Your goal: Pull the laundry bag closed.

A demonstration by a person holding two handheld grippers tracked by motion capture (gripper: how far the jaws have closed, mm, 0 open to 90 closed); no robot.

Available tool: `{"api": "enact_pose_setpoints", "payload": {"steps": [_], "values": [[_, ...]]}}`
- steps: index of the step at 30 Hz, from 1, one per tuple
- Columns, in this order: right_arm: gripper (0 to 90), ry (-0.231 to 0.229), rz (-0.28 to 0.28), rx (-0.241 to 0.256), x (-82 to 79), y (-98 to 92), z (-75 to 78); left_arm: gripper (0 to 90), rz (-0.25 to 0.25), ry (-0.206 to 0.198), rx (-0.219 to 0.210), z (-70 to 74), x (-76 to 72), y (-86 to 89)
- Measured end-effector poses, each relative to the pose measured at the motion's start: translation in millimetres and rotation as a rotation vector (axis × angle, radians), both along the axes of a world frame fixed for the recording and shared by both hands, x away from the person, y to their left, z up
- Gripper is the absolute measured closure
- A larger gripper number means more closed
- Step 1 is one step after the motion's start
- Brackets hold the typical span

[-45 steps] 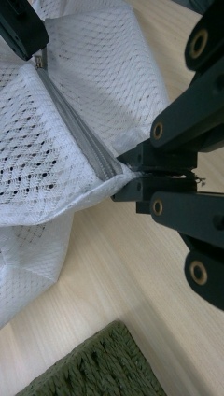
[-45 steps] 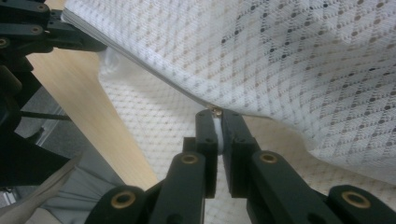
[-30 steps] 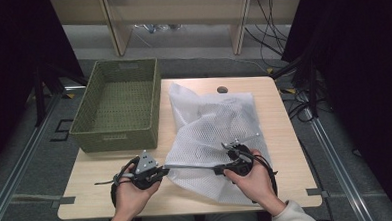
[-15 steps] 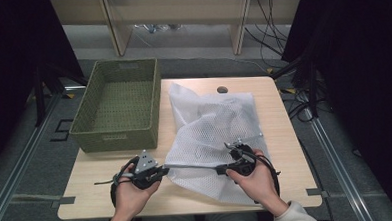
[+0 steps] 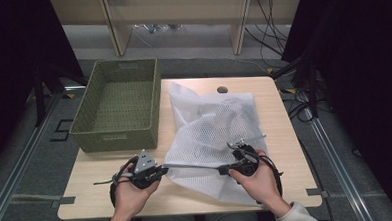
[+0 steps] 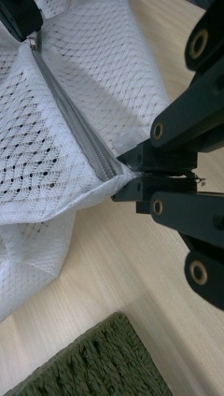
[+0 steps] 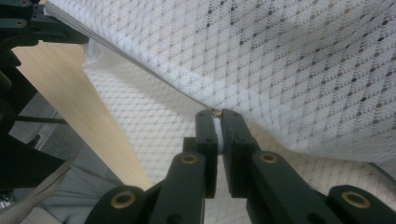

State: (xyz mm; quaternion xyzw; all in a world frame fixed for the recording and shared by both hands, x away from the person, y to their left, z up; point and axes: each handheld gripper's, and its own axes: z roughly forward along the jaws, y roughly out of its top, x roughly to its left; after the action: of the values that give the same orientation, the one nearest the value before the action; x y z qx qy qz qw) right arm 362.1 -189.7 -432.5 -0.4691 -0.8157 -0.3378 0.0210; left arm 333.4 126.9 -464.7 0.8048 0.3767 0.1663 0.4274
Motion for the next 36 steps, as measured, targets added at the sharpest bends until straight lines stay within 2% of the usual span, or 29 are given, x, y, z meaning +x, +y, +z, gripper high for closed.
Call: {"api": "enact_pose_setpoints", "payload": {"steps": [1,3,4,5,6,9,15,16,18,19,20,21,25,29,32,34,36], "values": [[86.9,0.013,-0.014,-0.001,-0.8,0.2,0.3,86.9,0.0,0.0,0.0,0.0,0.0,0.1],[87.0,0.005,0.006,0.01,-0.2,-1.0,-1.2,86.9,0.0,-0.001,0.003,0.2,0.1,0.4],[86.9,0.0,0.002,0.001,-0.2,-1.5,-1.2,86.9,0.002,0.0,0.0,0.0,0.0,0.3],[87.0,0.0,0.002,0.002,-0.5,-2.0,-0.9,86.9,-0.004,0.008,-0.016,0.0,-0.2,-0.2],[86.9,0.012,-0.018,0.0,-1.9,-1.5,0.1,86.9,0.004,-0.001,0.002,0.0,-0.1,0.4],[86.9,-0.009,-0.001,-0.003,-0.7,-3.8,-1.3,86.9,-0.006,-0.008,-0.003,0.5,0.1,0.4],[87.0,-0.009,-0.017,-0.01,-2.8,-5.2,-0.6,86.9,-0.002,-0.003,-0.007,0.8,0.0,0.9],[87.0,0.002,-0.028,-0.008,-3.8,-4.7,0.0,86.9,-0.008,-0.004,0.012,1.2,0.6,2.2],[86.9,0.012,-0.021,0.002,-3.7,-5.4,-0.3,86.9,-0.001,0.005,-0.013,0.8,-0.2,0.7],[86.9,0.002,-0.031,-0.003,-4.1,-5.5,-0.4,86.9,0.0,-0.003,-0.007,0.9,-0.2,0.6],[86.9,-0.008,-0.015,-0.006,-2.5,-6.8,-1.2,86.9,-0.008,-0.003,-0.005,1.1,0.3,1.2],[87.0,0.007,-0.029,0.002,-3.9,-6.0,-0.5,86.9,-0.002,0.004,0.009,1.2,0.5,2.1],[87.0,0.004,-0.037,-0.007,-4.2,-8.5,1.0,86.9,0.007,-0.003,0.005,1.0,0.3,1.7],[87.0,0.009,-0.043,0.004,-5.1,-10.7,0.2,86.9,0.007,-0.003,0.011,1.3,0.2,1.7],[87.0,-0.008,-0.028,-0.007,-5.0,-13.1,-0.9,86.9,0.007,-0.002,0.011,1.3,0.3,1.8],[87.0,0.01,-0.047,0.004,-6.7,-12.7,-0.4,86.9,0.007,-0.003,0.012,1.4,0.3,1.6],[87.0,0.008,-0.049,-0.004,-7.0,-13.6,0.3,86.9,0.006,-0.003,0.012,1.4,0.4,1.7]]}}
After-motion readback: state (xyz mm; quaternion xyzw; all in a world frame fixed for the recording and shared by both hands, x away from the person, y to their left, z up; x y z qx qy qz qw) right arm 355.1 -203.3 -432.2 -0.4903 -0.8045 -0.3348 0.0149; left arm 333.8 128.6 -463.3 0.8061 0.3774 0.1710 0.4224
